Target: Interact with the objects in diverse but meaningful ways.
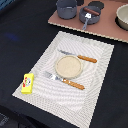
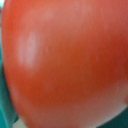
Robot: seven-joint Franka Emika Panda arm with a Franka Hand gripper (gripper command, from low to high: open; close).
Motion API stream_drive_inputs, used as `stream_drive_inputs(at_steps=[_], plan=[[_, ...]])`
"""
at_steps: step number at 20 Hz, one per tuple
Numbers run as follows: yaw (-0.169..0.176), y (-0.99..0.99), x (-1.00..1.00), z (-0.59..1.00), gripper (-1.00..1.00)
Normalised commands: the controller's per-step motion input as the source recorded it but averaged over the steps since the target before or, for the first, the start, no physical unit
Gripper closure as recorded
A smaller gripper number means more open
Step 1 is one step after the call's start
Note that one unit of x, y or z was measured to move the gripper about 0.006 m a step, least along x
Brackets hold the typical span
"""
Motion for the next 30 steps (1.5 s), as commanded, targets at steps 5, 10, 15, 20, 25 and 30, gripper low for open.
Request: stream_drive_inputs(at_steps=[5,10,15,20,25,30], plan=[[0.000,-0.13,-0.09,-0.47,1.00],[0.006,-0.01,-0.21,-0.44,1.00],[0.030,0.00,-0.33,-0.30,1.00],[0.074,0.12,-0.65,0.05,-1.00],[0.060,0.06,-0.61,0.23,-1.00],[0.024,0.03,-0.53,0.61,-1.00]])
